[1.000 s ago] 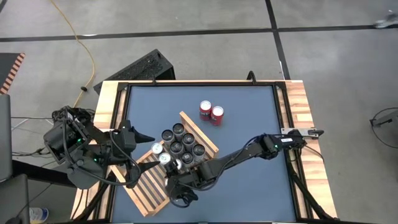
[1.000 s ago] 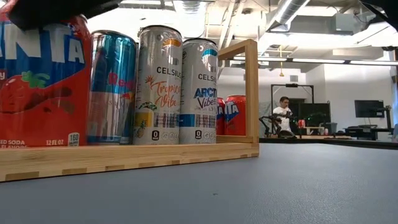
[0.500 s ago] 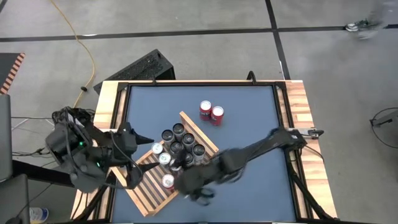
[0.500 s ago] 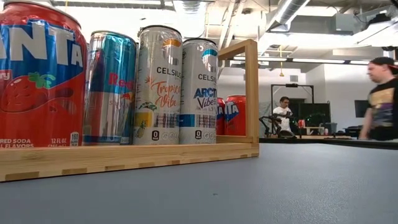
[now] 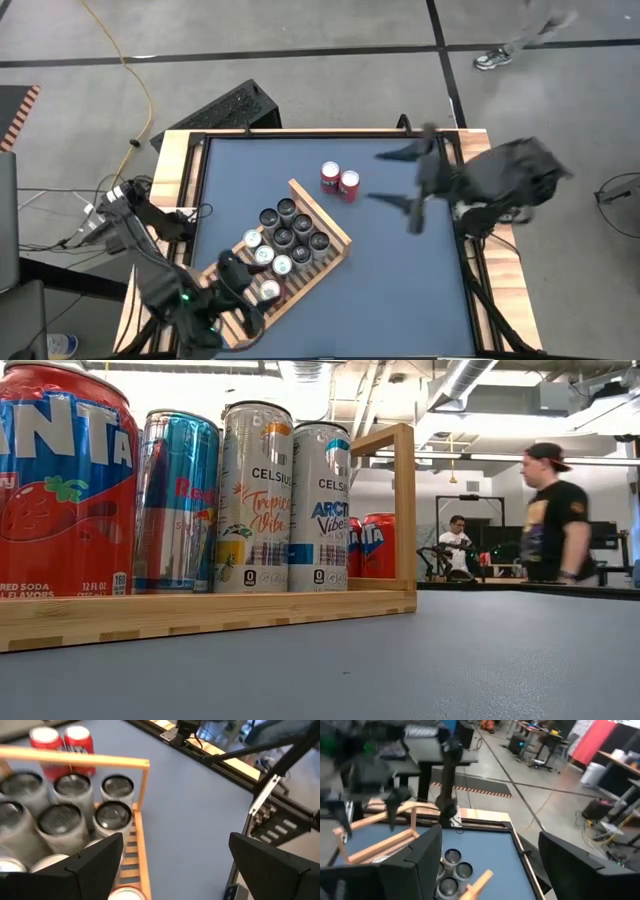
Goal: Place canned beverage on shelf
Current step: Put the bottom red soda can on the shelf
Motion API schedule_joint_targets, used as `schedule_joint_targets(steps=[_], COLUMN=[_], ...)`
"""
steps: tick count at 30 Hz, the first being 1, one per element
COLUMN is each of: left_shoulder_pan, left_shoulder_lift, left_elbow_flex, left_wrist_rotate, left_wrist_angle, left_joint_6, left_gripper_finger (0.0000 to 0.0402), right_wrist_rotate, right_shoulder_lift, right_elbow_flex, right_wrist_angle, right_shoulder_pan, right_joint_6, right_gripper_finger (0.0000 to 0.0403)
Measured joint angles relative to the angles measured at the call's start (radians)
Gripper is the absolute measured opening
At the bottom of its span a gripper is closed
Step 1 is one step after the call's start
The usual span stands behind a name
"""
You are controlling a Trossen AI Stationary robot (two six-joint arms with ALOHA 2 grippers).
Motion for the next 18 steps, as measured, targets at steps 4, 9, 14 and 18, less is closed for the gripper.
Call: schedule_joint_targets(steps=[4, 9, 14, 18], left_shoulder_pan=[-0.006, -0.014, 0.006, 0.030], left_shoulder_lift=[0.000, 0.000, 0.000, 0.000], left_elbow_flex=[-0.135, -0.240, -0.288, -0.300], left_wrist_rotate=[-0.021, 0.011, 0.082, 0.086], left_wrist_angle=[0.121, 0.120, 0.137, 0.139], left_joint_6=[-0.087, -0.217, -0.167, -0.092], left_gripper_finger=[0.0352, 0.0352, 0.0352, 0.0352], right_wrist_rotate=[-0.002, -0.003, -0.004, -0.009], right_shoulder_lift=[-0.045, -0.053, -0.036, -0.023], right_elbow_flex=[0.000, -0.001, -0.001, -0.003], right_wrist_angle=[-0.060, -0.115, -0.212, -0.234], right_shoulder_pan=[0.000, 0.000, -0.002, 0.000], right_joint_6=[0.034, 0.026, 0.026, 0.026], right_gripper_finger=[0.0301, 0.0301, 0.0301, 0.0301])
